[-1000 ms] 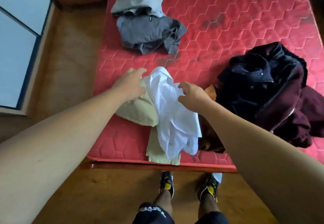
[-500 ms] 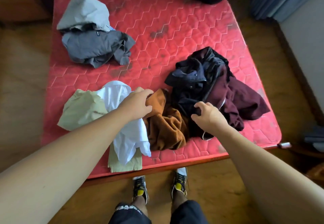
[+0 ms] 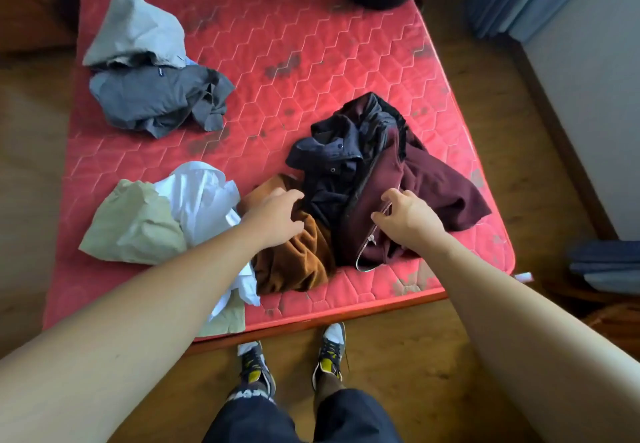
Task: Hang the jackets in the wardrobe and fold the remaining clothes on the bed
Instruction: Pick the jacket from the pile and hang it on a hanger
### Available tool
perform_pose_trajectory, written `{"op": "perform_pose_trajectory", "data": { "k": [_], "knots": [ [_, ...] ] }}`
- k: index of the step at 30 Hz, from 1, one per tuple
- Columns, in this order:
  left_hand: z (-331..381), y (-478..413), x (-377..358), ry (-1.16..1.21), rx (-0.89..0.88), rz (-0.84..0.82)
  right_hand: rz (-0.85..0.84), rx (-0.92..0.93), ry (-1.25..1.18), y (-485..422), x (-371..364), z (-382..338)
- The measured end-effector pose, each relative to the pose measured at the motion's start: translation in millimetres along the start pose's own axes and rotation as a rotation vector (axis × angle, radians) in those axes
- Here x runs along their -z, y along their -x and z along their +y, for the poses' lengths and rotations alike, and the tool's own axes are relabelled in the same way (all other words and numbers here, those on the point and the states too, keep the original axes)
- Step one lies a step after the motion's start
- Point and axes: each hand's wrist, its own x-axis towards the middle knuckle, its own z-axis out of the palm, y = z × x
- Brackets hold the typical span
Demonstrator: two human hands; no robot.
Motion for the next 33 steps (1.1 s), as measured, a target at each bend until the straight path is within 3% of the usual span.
{"op": "perform_pose_trajectory", "data": {
  "k": [5,10,17,19,26,33],
  "knots": [
    [10.3,-60.9,-55.3,0.001,-0.015,-0.054,-0.040,-0.083,0.002,-57.7,-36.1,35.8],
    [4.0,-113.5,-105.3,-0.025,-0.023,-0.070,0.033,-0.184,-0.071,-136.5,-59.2,50.6],
    [-9.2,-138.8,-149.6,-0.014,0.000,-0.125,0.105,-0.363,-0.529,-213.9,-90.9,53.9],
    [-12.2,-138.4,-156.6,-0.009,0.005,-0.134,0.131,-0.395,-0.557,-220.5,-100.5,56.7],
    [-12.6,-121.3,-141.1,0.041,0.010,-0.129,0.175,-0.287,-0.564,-191.9,-79.4,45.7],
    [18.7,-92.2,-56.5,0.071,-0.032,-0.021,0.321,-0.023,-0.281,-104.4,11.5,13.1]
  ]
}}
